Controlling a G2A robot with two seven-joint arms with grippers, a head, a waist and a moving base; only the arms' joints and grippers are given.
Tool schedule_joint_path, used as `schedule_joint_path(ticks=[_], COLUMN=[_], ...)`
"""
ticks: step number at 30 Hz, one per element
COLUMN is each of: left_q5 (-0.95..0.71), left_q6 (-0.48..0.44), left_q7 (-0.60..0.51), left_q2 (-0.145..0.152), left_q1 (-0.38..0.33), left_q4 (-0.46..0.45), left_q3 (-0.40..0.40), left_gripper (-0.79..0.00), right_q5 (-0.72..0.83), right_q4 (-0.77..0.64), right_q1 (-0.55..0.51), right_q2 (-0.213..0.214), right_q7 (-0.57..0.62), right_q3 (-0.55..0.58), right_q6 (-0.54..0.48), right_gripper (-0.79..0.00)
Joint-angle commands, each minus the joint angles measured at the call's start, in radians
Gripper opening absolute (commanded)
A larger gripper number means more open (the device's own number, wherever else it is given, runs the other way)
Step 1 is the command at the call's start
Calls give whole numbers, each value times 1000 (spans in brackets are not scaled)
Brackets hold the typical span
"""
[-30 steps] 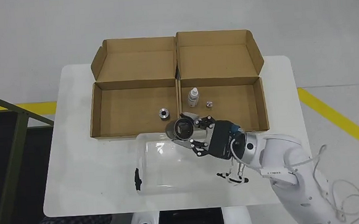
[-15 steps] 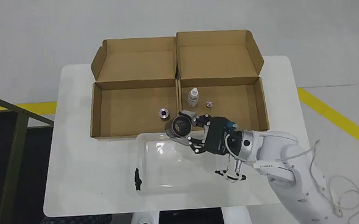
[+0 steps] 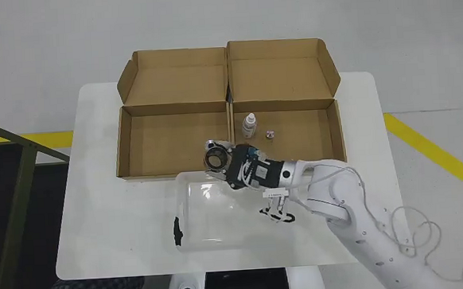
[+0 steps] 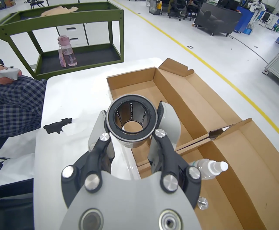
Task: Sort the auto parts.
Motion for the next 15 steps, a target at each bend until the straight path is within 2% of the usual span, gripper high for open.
schedule_joint_path(ticks=[1, 15], left_q5=[0, 0], left_q6=[0, 0], left_q7=[0, 0], left_q2=[0, 0], left_q1=[0, 0], left_q4=[0, 0], left_q3=[0, 0], left_gripper=[0, 0], right_q5=[-6, -47], right_q4=[31, 236], right_q1=[27, 232], right_q2=[-7, -77], right_q7=[2, 44], right_q3=[-20, -175], right_q6=[20, 184], right_gripper=[-785, -785])
